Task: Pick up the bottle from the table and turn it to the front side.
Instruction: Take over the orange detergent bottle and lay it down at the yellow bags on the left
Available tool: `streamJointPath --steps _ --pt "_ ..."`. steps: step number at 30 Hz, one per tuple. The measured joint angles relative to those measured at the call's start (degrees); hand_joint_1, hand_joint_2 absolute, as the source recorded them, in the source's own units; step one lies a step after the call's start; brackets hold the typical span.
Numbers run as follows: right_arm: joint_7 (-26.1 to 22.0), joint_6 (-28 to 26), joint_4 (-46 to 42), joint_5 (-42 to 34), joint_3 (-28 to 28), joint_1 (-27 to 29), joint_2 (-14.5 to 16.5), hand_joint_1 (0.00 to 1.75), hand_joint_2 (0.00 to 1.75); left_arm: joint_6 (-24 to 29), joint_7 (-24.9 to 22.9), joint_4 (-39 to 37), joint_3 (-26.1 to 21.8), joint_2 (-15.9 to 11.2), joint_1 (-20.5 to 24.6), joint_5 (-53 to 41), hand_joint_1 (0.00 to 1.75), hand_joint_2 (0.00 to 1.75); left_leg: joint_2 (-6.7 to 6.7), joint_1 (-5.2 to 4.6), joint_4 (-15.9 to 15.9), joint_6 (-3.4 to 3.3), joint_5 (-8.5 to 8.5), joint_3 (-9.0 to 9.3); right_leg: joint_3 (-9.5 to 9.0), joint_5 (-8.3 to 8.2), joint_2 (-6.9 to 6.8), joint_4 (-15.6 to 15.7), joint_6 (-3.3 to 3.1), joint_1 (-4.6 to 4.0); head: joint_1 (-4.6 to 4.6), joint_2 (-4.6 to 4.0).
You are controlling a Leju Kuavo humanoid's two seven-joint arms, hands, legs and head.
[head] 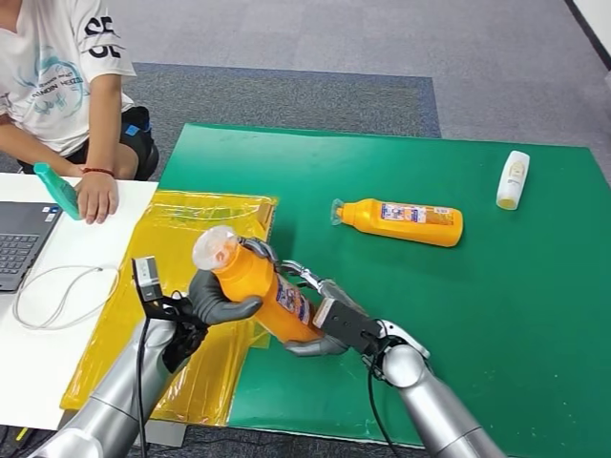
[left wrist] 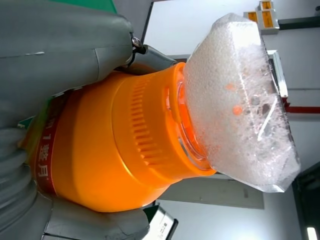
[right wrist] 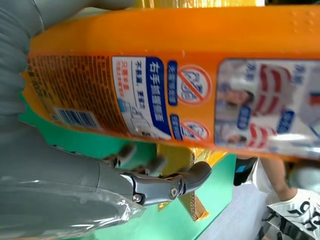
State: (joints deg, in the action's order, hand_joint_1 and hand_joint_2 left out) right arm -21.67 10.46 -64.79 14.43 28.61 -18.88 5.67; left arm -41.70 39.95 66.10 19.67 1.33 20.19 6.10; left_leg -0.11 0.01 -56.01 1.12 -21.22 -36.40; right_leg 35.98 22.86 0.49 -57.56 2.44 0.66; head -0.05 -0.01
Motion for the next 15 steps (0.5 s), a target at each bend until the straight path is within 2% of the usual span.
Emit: streamJointPath --steps 15 --pt "-0.3 1.5 -0.3 -2.2 -1.4 0.3 0.1 0.0 1.75 0.3 0.0 0.7 0.0 0.0 -0.4 -1.5 1.75 1.75 0.0 0.0 0.0 0.0 0.0 0.0 -0.01 0.0 0.0 0.0 0.0 0.0 -0.01 -0.01"
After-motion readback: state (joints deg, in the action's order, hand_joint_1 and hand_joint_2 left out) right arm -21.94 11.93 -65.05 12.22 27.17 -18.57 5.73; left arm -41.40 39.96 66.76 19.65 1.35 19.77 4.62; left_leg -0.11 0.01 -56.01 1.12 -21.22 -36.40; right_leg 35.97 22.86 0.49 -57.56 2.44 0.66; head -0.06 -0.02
